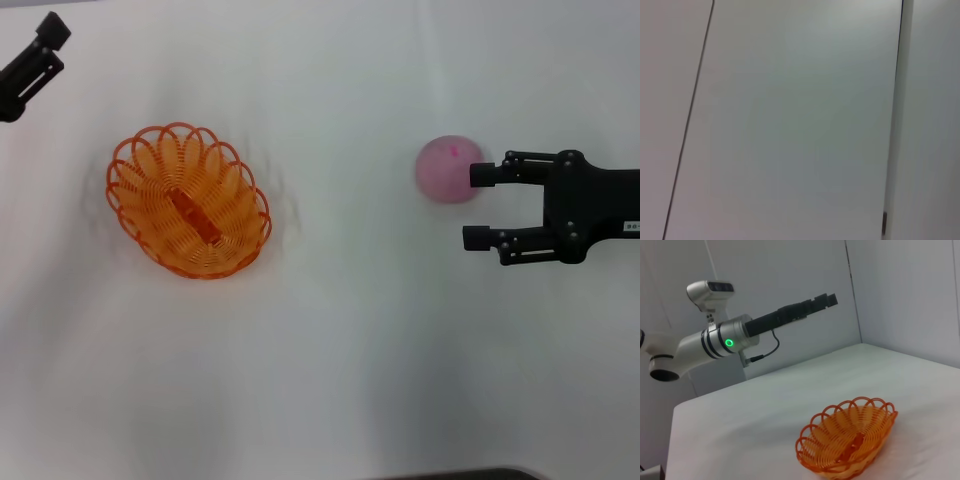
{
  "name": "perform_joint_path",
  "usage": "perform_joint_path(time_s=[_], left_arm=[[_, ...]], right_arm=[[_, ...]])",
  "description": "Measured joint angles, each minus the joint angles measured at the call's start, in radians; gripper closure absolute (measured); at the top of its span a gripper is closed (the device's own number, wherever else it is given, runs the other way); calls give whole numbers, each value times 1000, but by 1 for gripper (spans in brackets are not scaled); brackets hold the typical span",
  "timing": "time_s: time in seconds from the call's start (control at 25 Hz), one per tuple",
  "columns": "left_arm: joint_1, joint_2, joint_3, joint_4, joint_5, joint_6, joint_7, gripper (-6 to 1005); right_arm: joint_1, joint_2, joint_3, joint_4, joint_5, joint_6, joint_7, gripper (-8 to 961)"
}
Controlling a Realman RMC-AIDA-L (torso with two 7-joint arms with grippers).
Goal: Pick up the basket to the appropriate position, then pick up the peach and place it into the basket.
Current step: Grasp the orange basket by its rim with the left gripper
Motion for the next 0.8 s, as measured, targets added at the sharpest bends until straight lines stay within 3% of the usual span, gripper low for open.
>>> perform_joint_path(time_s=[0.56, 0.8], left_arm=[[6, -1, 240, 197, 11, -215, -260, 66], [-5, -2, 314, 302, 132, -302, -450, 66]], right_arm=[[2, 4, -2, 1, 0, 10, 0, 102], [5, 3, -2, 2, 0, 12, 0, 101]])
